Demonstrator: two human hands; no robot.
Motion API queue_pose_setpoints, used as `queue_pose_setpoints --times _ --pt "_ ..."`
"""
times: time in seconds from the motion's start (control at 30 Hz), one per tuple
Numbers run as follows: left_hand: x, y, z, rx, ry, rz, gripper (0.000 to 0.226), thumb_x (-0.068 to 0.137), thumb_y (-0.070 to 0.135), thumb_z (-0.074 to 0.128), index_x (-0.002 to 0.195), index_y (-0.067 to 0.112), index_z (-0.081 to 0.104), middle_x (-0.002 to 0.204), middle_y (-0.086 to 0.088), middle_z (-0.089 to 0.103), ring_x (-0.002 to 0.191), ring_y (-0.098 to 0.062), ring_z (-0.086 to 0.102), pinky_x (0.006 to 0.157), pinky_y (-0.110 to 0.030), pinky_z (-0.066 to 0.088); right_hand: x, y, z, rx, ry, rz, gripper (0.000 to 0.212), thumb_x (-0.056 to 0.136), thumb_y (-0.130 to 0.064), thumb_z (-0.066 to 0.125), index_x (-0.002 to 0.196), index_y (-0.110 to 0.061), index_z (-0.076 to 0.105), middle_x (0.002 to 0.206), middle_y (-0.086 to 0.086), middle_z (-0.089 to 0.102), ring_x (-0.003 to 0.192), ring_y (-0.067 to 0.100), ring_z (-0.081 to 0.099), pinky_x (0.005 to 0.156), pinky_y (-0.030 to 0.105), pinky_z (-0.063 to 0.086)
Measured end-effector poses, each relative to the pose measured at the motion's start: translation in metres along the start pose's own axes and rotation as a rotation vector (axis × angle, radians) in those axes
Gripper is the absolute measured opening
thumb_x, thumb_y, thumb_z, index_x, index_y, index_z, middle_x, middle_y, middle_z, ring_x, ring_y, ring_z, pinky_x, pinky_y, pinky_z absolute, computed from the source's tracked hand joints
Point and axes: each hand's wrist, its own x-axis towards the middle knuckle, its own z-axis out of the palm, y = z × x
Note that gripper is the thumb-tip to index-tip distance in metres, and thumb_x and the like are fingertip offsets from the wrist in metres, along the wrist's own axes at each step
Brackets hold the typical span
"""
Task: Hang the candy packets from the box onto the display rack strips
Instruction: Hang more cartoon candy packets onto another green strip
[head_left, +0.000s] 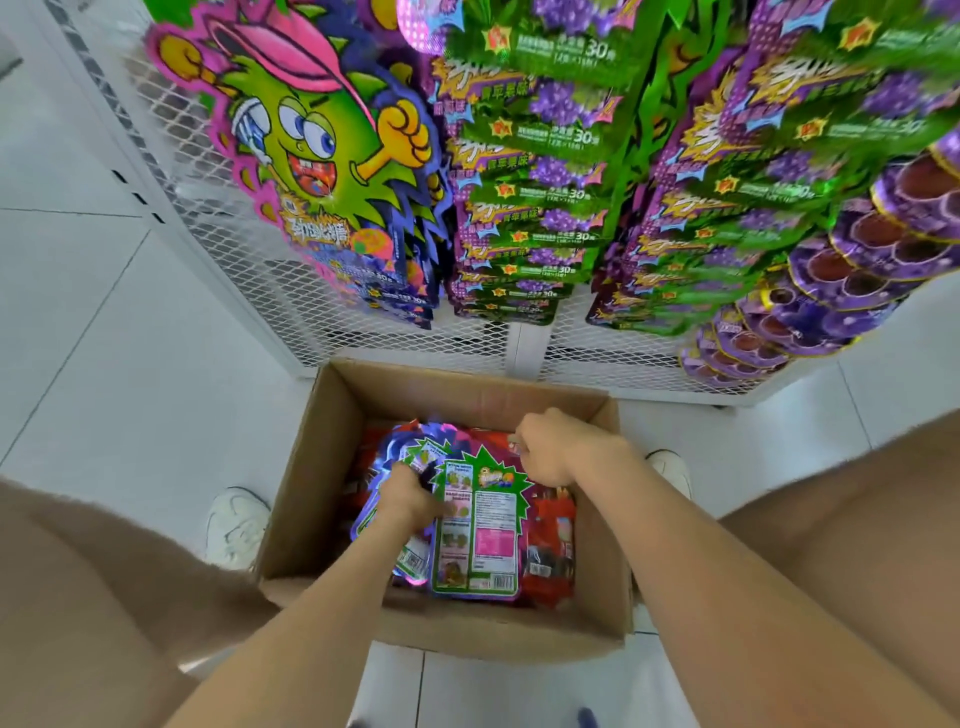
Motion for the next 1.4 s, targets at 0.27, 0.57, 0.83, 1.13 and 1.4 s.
queue_pose_setpoints --times 0.27,0.57,0.83,1.13,1.4 --pt "-0.025 0.011 -0.021 0.008 0.016 0.197 0.028 0.087 0.026 0.084 0.08 0.02 0.057 0.088 -0.001 0.066 0.086 -0.023 0.062 0.074 -0.031 0.043 -0.031 -0.015 -0.001 0.115 -0.019 0.096 0.018 0.099 -0.007 0.054 0.081 -0.009 0.054 0.093 0.01 0.057 0.073 0.025 0.057 0.063 0.034 0.046" --pt "-0.118 0.088 -0.084 -0.385 -0.317 0.543 0.023 0.091 -0.01 0.07 0.083 0.009 0.06 0.074 -0.008 0.066 0.069 -0.022 0.067 0.078 -0.052 0.065 -0.058 -0.041 -0.039 1.27 0.185 0.348 0.043 0.092 -0.045 0.069 0.111 -0.011 0.053 0.117 0.015 0.064 0.101 0.038 0.066 0.085 0.049 0.059" --pt "-0.164 0.131 -0.196 -0.037 -0.243 0.862 0.015 0.082 0.003 0.088 0.093 0.002 0.077 0.08 0.003 0.077 0.075 -0.013 0.068 0.076 -0.031 0.056 -0.104 -0.059 -0.103 0.778 0.38 -0.015 0.003 0.095 -0.008 0.06 0.093 -0.007 0.061 0.073 0.004 0.057 0.06 0.018 0.042 0.049 0.026 0.025" --pt "-0.191 0.183 -0.307 -0.304 0.718 0.993 0.059 0.083 0.022 0.052 0.141 0.012 0.053 0.137 -0.005 0.059 0.127 -0.017 0.054 0.11 -0.033 0.042 -0.146 -0.1 -0.165 0.367 1.109 -0.257 0.019 0.1 -0.032 0.064 0.117 -0.025 0.067 0.089 0.002 0.074 0.084 0.03 0.064 0.072 0.042 0.053" --pt "-0.196 0.219 -0.338 -0.659 0.584 0.934 0.04 0.093 0.022 0.049 0.129 0.019 0.064 0.12 0.007 0.068 0.106 -0.001 0.062 0.095 -0.031 0.049 -0.149 -0.135 -0.235 0.233 1.313 -0.315 0.021 0.105 -0.037 0.057 0.122 -0.029 0.065 0.102 0.002 0.073 0.099 0.032 0.066 0.072 0.044 0.054"
